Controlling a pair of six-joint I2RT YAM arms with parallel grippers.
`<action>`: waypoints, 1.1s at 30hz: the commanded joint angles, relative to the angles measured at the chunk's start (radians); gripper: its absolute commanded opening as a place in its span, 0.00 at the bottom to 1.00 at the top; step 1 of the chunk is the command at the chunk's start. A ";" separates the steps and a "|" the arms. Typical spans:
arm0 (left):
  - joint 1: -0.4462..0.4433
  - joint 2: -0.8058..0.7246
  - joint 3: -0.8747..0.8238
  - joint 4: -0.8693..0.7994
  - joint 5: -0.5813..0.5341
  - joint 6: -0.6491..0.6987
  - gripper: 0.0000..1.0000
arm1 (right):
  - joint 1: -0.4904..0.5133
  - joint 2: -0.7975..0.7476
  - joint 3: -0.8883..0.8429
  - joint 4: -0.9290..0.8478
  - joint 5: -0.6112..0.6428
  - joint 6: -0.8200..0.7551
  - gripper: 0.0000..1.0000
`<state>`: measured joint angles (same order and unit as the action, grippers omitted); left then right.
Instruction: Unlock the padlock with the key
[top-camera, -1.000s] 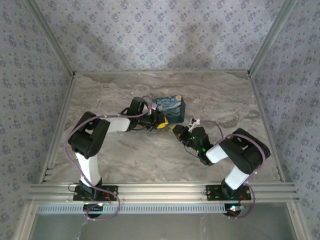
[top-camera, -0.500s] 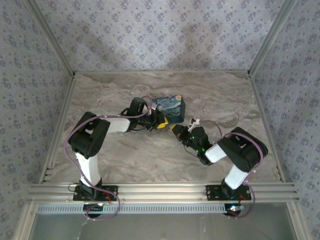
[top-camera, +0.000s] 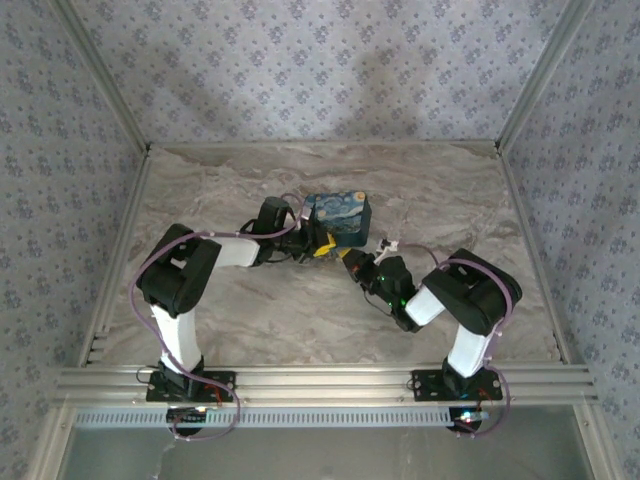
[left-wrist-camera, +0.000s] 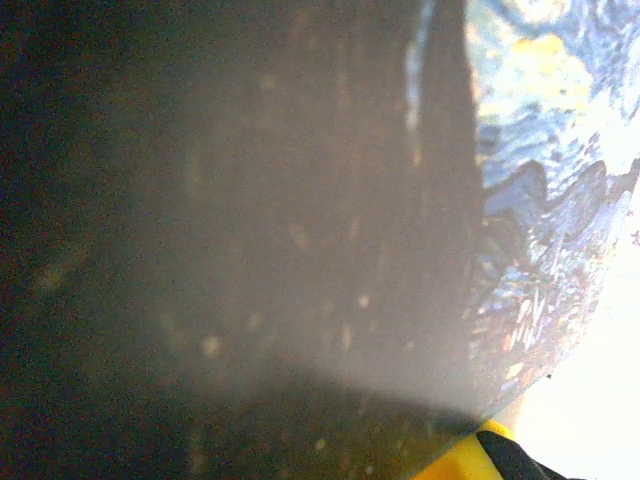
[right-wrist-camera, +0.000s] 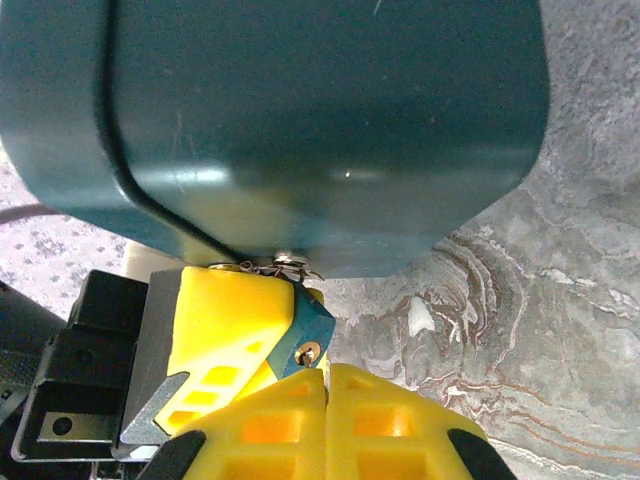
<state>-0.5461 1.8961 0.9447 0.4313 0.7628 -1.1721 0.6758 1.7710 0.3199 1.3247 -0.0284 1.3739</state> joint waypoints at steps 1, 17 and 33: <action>-0.034 -0.018 -0.003 0.033 0.056 -0.028 0.03 | 0.025 0.025 0.025 0.071 0.023 0.049 0.00; -0.042 -0.020 -0.017 0.092 0.065 -0.052 0.02 | 0.033 0.082 0.062 0.073 0.019 0.222 0.00; -0.050 -0.025 -0.021 0.169 0.095 -0.095 0.01 | 0.002 0.163 0.122 0.072 -0.050 0.320 0.00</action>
<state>-0.5430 1.8961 0.9253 0.5026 0.6624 -1.2278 0.6781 1.9007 0.3965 1.3987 -0.0242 1.6726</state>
